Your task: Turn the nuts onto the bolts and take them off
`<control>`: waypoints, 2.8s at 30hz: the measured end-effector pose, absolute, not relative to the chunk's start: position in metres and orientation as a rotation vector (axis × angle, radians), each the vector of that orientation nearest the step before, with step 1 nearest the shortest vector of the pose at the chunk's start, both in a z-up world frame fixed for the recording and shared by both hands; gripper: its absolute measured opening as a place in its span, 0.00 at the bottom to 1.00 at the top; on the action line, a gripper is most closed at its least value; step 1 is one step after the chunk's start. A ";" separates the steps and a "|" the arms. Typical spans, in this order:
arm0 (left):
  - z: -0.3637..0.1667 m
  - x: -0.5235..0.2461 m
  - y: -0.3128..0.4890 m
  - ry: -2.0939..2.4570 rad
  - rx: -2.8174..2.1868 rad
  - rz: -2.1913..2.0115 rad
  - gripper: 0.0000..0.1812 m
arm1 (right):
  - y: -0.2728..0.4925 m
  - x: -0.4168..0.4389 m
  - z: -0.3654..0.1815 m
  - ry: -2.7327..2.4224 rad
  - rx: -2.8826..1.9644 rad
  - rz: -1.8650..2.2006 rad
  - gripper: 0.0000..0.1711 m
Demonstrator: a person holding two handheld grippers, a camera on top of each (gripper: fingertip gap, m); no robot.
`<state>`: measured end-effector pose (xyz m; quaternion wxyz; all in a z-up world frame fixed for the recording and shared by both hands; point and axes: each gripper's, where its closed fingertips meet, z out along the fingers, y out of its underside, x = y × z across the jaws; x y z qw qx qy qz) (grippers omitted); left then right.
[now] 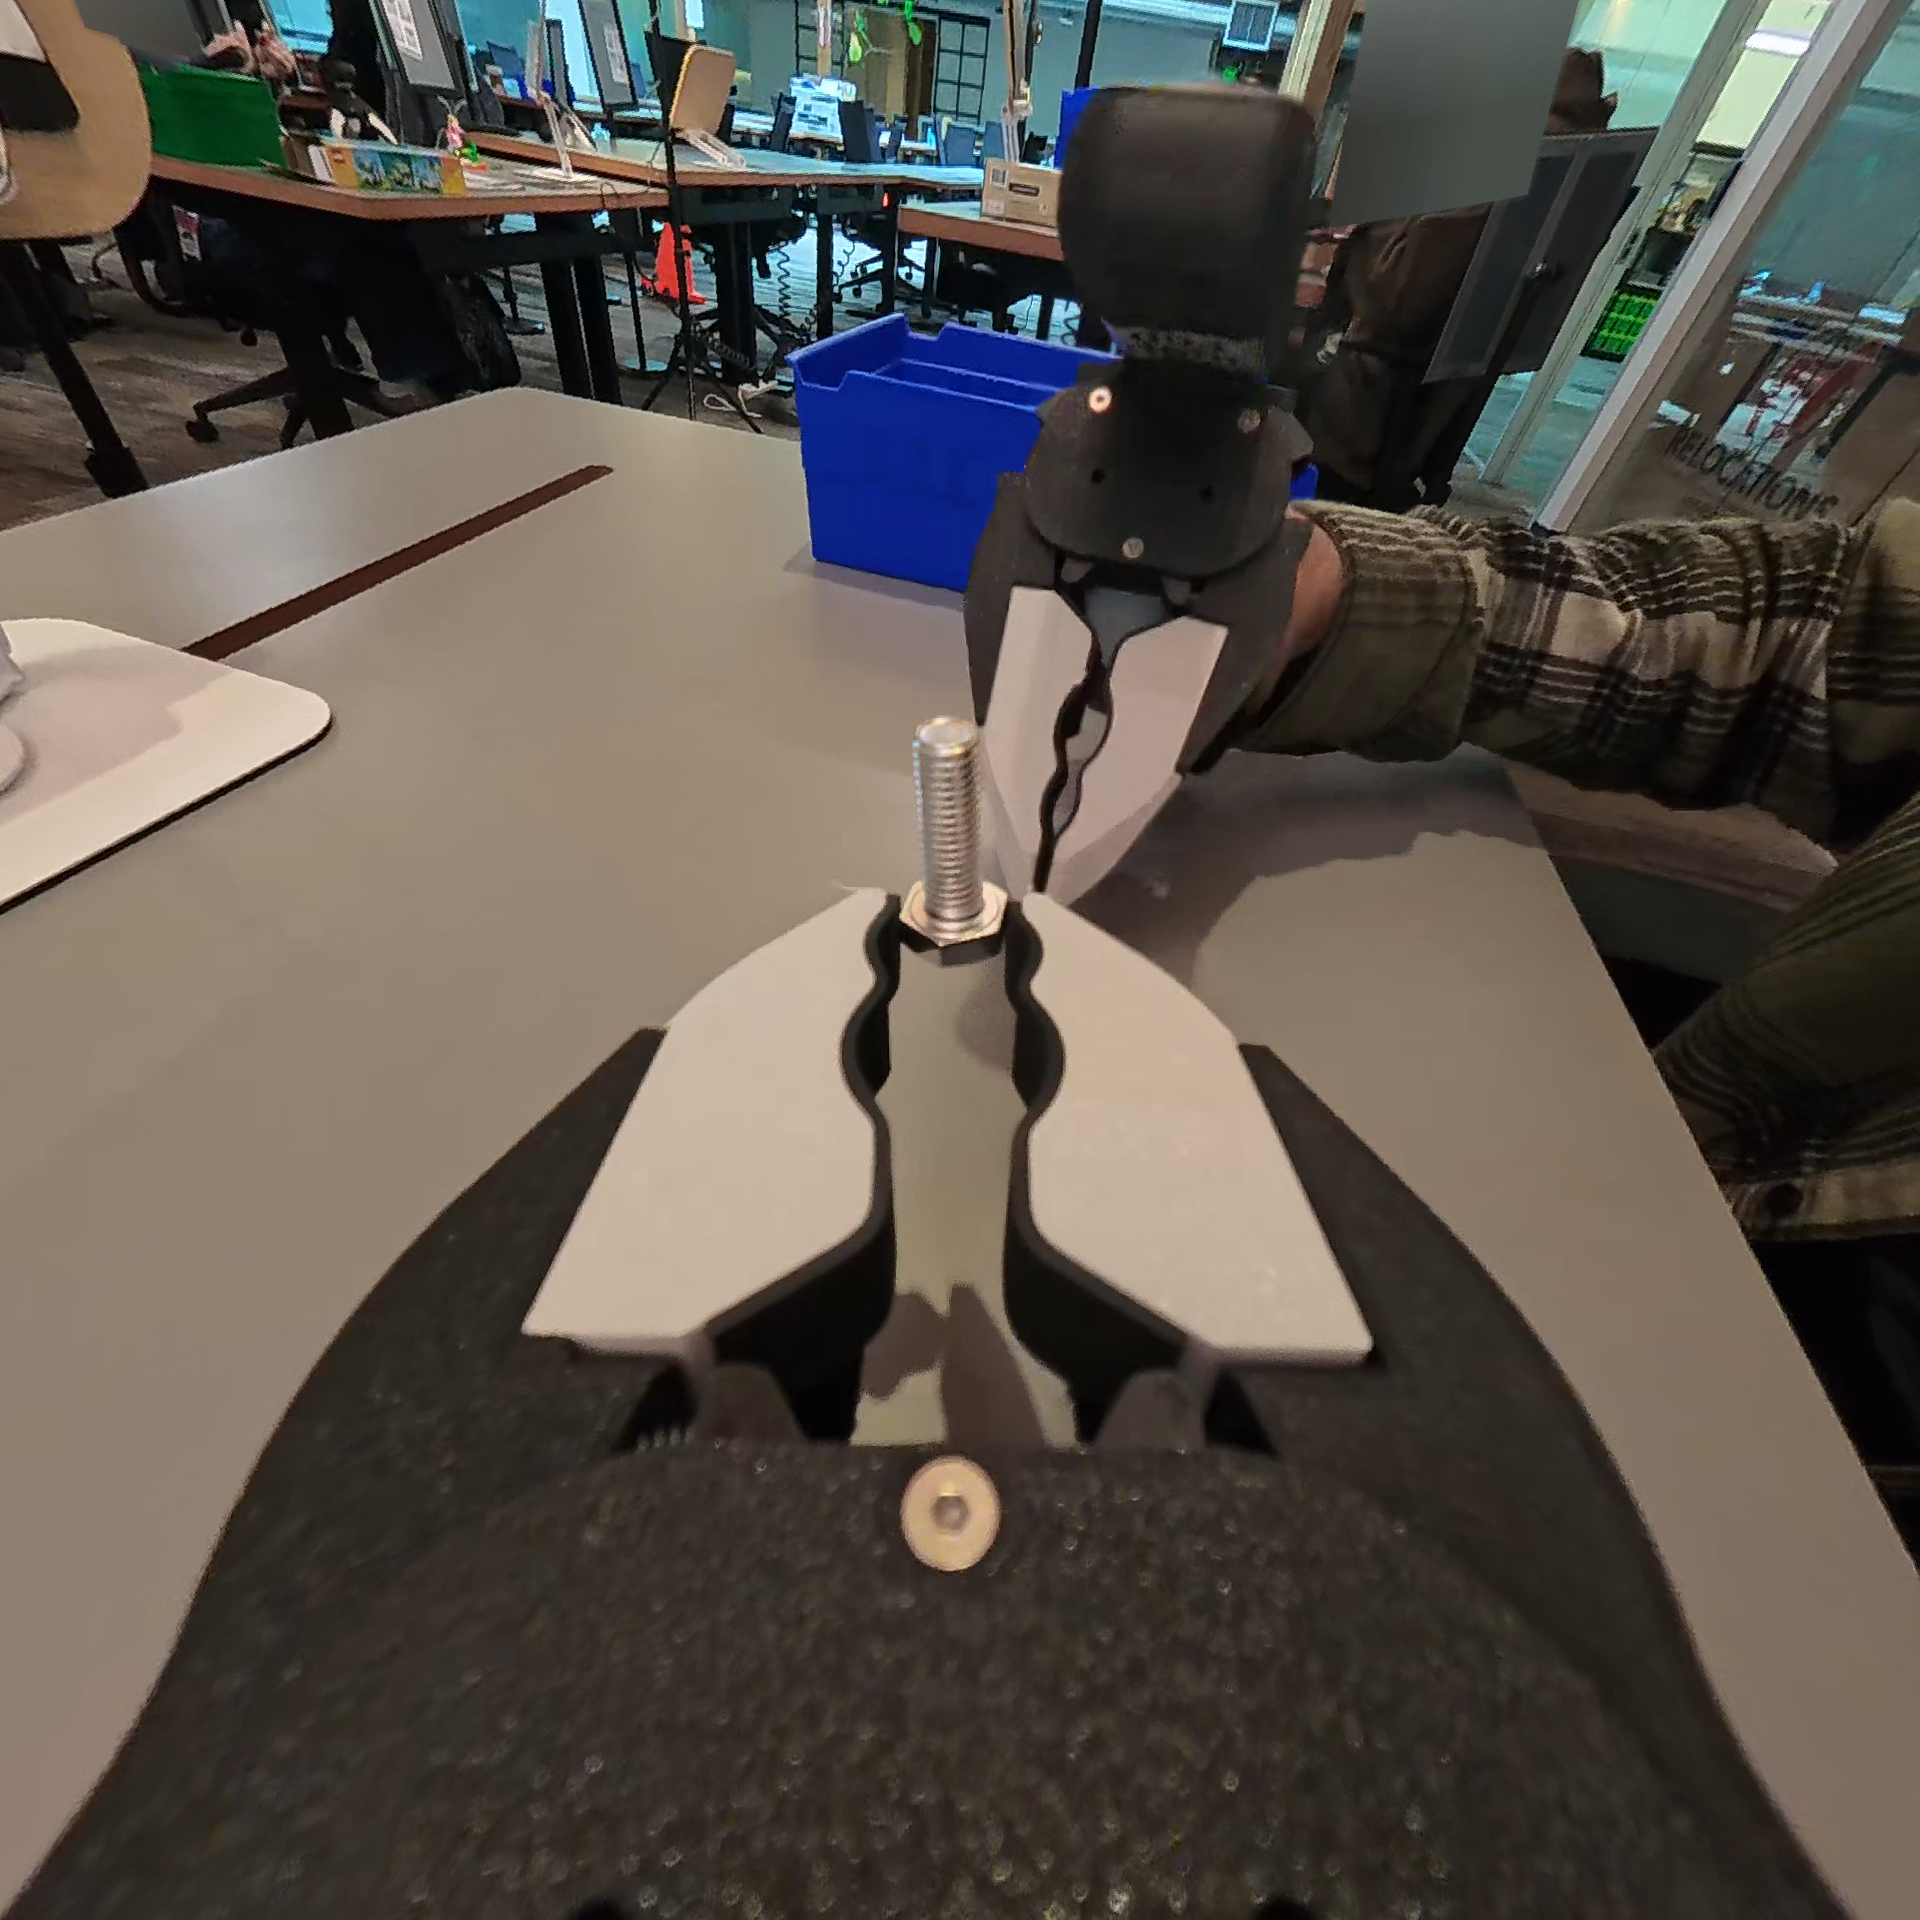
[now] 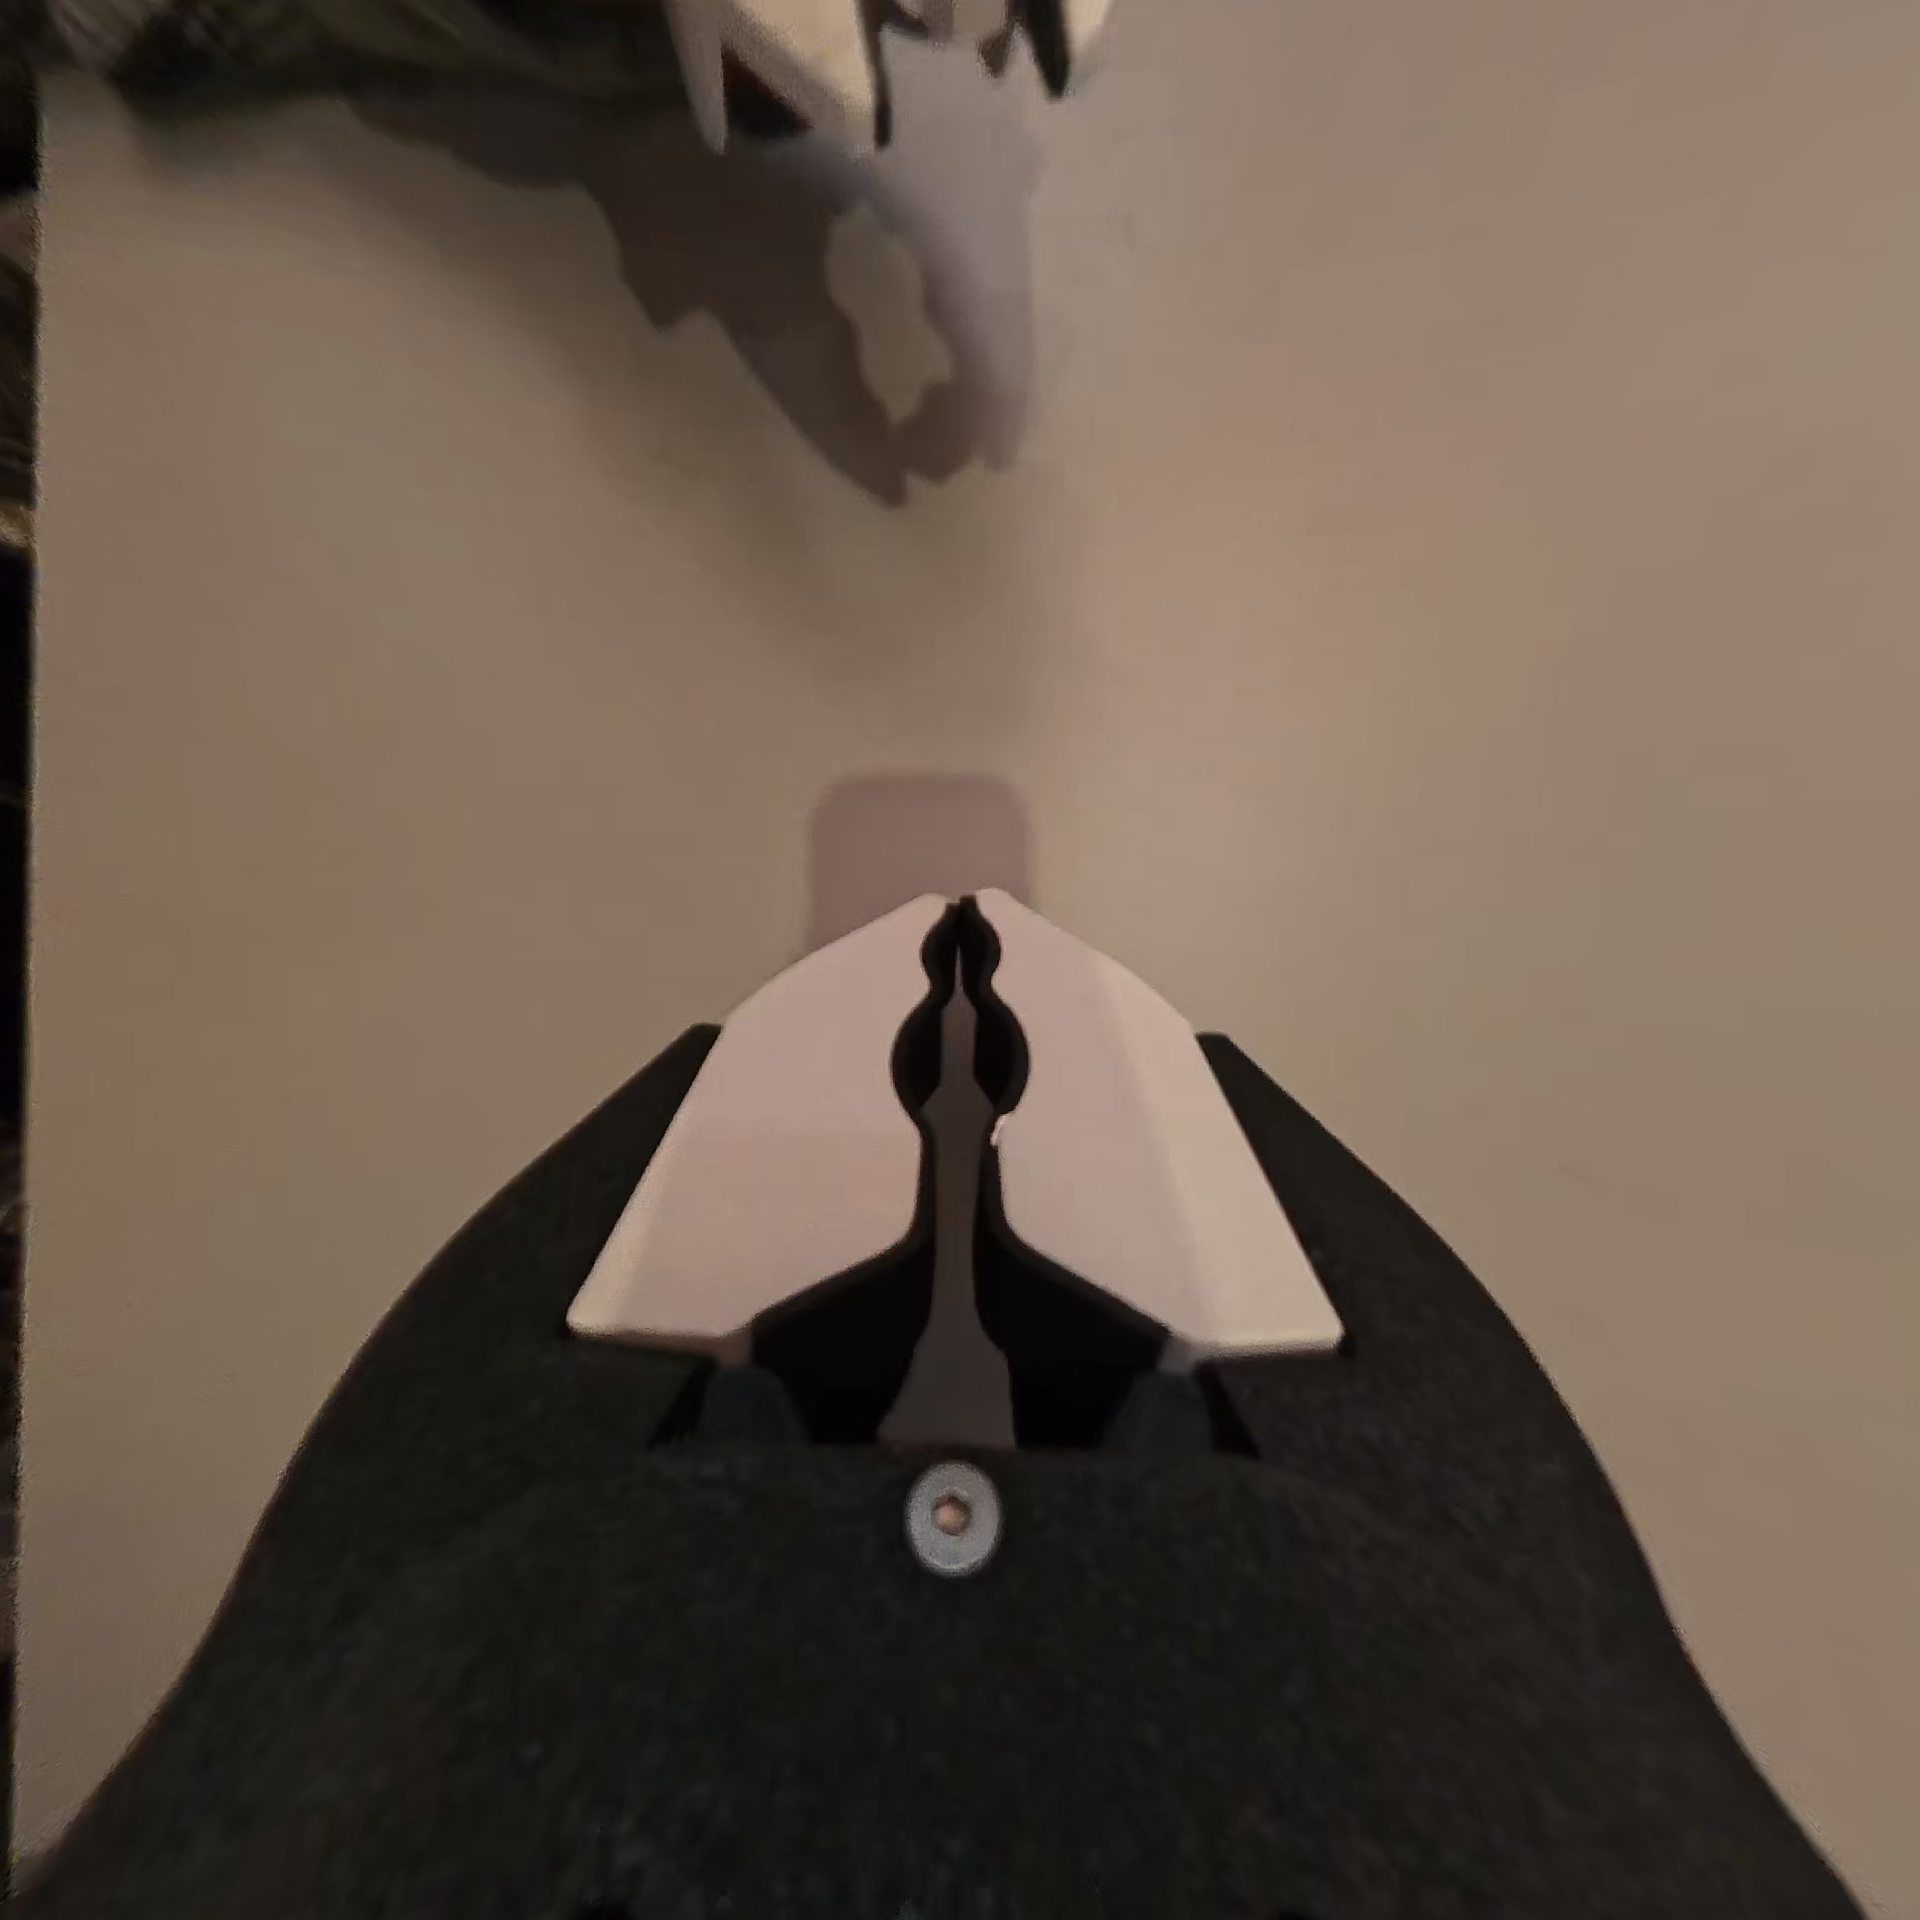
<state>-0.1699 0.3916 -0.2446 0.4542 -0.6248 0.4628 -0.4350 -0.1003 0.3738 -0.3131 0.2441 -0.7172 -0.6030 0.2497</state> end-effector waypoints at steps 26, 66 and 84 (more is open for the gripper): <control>-0.252 -0.169 0.392 1.167 -1.574 -1.079 0.10 | 0.334 -0.113 -0.333 -1.899 -1.913 0.591 0.17; -0.260 -0.150 0.366 1.376 -1.493 -0.887 0.10 | 0.362 -0.165 -0.221 -2.060 -1.830 0.468 0.10; -0.249 -0.155 0.379 1.268 -1.485 -0.792 0.10 | 0.376 -0.171 -0.211 -1.608 -1.907 0.589 0.10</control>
